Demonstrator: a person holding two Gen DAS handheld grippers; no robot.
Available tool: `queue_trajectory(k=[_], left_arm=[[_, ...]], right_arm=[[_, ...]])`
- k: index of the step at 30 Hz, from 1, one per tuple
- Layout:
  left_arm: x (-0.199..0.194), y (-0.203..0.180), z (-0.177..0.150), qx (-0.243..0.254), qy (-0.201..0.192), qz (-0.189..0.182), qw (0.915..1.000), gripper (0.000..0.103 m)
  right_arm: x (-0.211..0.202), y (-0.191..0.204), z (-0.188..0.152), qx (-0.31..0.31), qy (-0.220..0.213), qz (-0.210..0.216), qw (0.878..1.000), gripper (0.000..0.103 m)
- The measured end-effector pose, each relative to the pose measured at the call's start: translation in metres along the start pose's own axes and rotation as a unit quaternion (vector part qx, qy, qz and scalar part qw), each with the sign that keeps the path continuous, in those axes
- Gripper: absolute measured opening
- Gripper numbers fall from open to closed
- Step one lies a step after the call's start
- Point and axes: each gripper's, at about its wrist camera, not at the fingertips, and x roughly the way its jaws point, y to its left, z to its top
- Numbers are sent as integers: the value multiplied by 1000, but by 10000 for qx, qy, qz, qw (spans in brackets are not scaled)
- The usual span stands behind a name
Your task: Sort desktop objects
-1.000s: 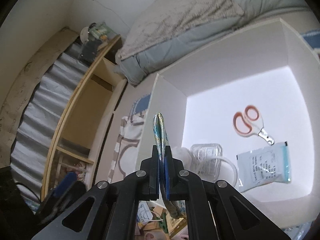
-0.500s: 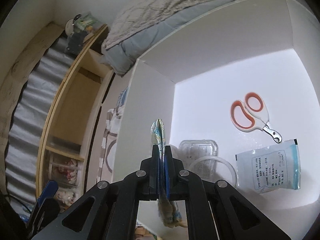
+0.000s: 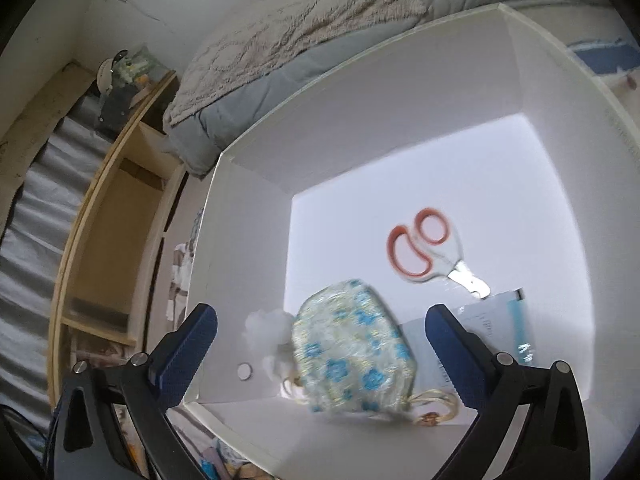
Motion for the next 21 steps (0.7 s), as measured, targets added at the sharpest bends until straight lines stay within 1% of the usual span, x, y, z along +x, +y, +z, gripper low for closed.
queue_trajectory(k=[1,3,8,11,14,21], left_arm=[[-1,0,0,-7,-2,-5,10000,81],[-2,0,0,-11,-11,-19,10000,81],[-6,0,1,-6,-53,-32,10000,83],[-10,1,2,-22,-116,-48,9999,87],[-14,4,4,-85,-143,-107,9998,89],[-21,9,7,-183,-198,-136,9995,98]], right_arm=[[-4,1,1,-101,-62,-133,9998,103],[-10,3,2,-233,-152,-271,9992,103],[-24,10,1,-527,-307,-420,9972,103],[-33,15,0,-669,-437,-419,9959,103],[-42,21,-2,-771,-569,-402,9946,103],[-72,35,-9,-1205,-1025,-716,9848,103]])
